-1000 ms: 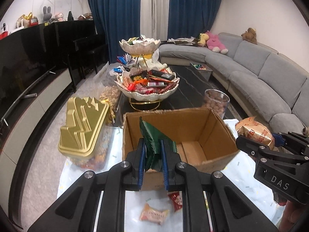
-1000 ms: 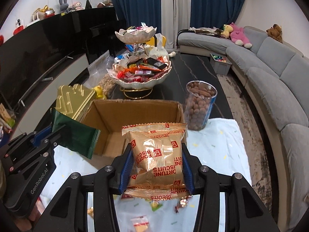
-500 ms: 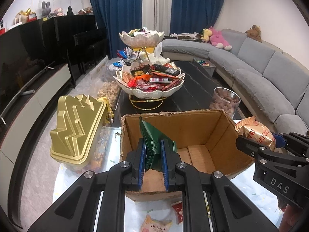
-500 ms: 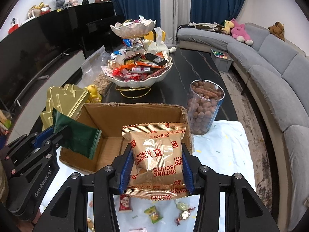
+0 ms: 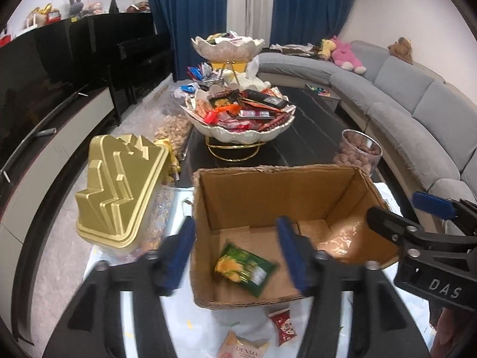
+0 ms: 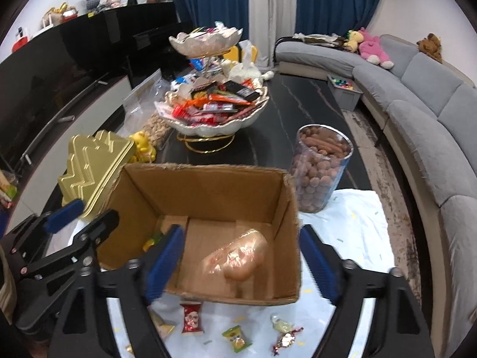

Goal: Organize snacks
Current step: 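Open both tools to drop the green bar and biscuit bag into the box, then withdraw both tools from the box back over the remaining snacks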

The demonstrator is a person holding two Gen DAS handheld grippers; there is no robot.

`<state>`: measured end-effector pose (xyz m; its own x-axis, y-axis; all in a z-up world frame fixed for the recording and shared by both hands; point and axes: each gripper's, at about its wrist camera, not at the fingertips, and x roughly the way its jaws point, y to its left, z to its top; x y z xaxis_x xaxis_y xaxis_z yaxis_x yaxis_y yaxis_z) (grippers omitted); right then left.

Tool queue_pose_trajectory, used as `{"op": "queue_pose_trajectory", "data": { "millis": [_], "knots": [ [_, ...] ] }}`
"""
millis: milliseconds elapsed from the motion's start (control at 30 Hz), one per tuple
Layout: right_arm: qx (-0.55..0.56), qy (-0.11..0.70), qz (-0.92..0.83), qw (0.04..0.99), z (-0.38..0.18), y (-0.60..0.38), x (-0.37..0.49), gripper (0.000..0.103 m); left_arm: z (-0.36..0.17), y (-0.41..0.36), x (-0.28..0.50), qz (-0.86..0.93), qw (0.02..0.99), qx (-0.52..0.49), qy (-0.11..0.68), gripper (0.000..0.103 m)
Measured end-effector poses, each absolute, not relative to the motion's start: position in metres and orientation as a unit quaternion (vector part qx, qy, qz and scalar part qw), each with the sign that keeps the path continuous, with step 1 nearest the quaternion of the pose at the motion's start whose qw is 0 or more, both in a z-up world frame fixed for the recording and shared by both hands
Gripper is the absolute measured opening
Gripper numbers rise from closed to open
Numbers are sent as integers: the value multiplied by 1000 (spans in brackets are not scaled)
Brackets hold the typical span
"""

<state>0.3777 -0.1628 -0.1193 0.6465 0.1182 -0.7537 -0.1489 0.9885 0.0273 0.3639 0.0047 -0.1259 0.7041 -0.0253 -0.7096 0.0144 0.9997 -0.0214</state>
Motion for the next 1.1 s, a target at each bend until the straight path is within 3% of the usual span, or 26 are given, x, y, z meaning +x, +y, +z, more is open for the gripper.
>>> {"op": "queue_pose_trajectory", "data": {
  "millis": [100, 233, 967, 1100],
  "knots": [
    [-14, 413, 63, 908, -117, -167, 377, 85, -123, 8, 363, -4, 923, -8, 385, 80],
    [-12, 410, 56, 910, -114, -172, 373, 85, -117, 12, 359, 0, 924, -15, 381, 89],
    [-3, 388, 47, 920, -90, -183, 307, 85, -91, 12, 299, -7, 930, -6, 369, 92],
    [0, 388, 41, 921, -93, -181, 289, 91, -91, 15, 283, -12, 931, -4, 364, 94]
  ]
}}
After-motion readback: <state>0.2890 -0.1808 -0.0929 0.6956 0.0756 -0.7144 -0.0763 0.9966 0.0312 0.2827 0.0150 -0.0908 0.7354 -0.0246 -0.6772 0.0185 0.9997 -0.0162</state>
